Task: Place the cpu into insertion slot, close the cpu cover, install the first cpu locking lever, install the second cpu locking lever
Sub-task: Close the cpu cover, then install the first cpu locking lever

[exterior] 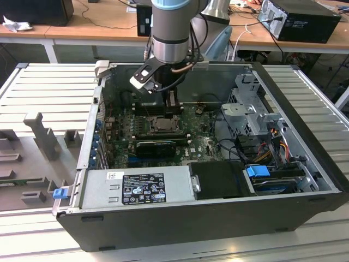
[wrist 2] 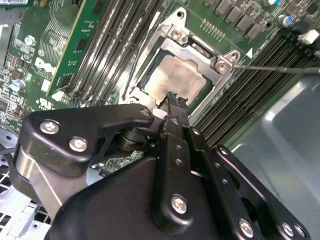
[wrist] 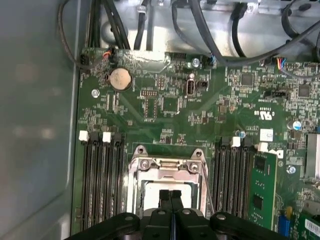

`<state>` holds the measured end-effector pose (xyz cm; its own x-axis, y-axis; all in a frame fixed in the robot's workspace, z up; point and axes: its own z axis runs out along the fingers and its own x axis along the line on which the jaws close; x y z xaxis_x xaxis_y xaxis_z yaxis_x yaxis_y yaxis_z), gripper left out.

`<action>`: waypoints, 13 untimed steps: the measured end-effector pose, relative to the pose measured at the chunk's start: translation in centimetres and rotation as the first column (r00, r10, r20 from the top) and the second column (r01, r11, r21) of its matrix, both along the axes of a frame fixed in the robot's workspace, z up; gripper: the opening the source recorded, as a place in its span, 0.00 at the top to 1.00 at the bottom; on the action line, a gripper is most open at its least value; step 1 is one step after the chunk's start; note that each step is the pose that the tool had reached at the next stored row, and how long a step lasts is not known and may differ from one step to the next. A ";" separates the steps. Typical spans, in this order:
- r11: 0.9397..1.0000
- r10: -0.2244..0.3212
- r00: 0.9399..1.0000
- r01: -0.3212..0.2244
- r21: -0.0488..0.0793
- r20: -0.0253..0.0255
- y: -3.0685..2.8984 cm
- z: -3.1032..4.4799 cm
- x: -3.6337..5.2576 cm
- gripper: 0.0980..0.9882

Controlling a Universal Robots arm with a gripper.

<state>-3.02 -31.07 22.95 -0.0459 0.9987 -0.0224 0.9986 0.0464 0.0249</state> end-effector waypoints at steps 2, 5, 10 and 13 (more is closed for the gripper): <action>1.000 0.000 1.000 0.000 0.000 0.000 0.00 0.00 -0.17 0.99; 1.000 0.000 1.000 0.000 0.000 0.000 0.00 0.00 -0.44 0.99; 1.000 0.000 1.000 0.000 0.000 0.000 0.00 0.81 -0.59 0.99; 1.000 0.000 1.000 0.000 0.000 -0.001 0.00 1.77 -0.59 0.99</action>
<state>-3.61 -31.08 24.72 -0.0459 0.9987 -0.0223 0.9986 0.0464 0.0234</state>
